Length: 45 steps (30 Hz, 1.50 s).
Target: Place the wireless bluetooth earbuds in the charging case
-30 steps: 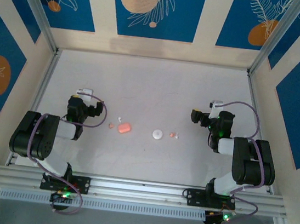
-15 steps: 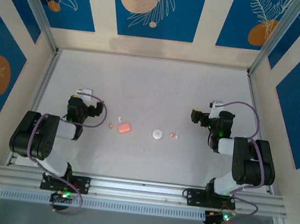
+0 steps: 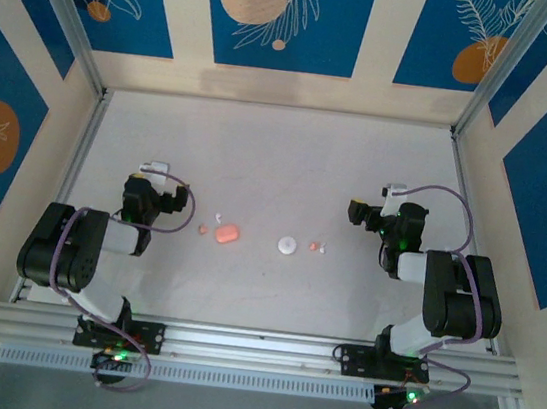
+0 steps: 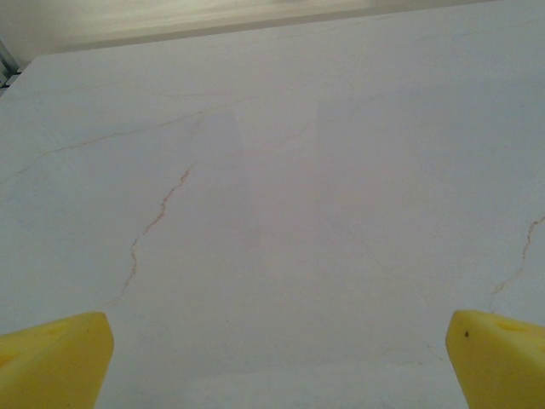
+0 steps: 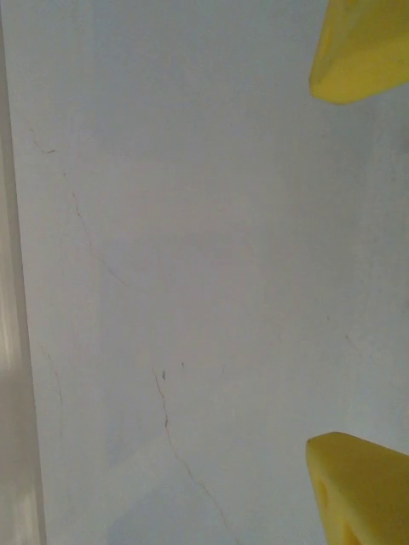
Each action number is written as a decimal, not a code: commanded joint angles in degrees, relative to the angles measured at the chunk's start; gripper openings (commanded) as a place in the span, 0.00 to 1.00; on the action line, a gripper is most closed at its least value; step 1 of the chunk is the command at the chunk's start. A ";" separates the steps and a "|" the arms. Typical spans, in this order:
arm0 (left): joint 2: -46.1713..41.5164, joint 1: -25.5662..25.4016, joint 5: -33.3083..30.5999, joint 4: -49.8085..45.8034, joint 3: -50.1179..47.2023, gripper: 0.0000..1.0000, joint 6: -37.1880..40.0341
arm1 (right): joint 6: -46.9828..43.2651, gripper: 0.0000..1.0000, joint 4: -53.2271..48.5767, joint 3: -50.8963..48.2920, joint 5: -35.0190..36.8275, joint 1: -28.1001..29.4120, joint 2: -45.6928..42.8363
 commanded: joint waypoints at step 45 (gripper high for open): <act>-22.00 -8.48 9.94 -76.59 27.30 0.71 -20.02 | -6.20 0.72 -105.94 58.11 4.93 38.53 19.06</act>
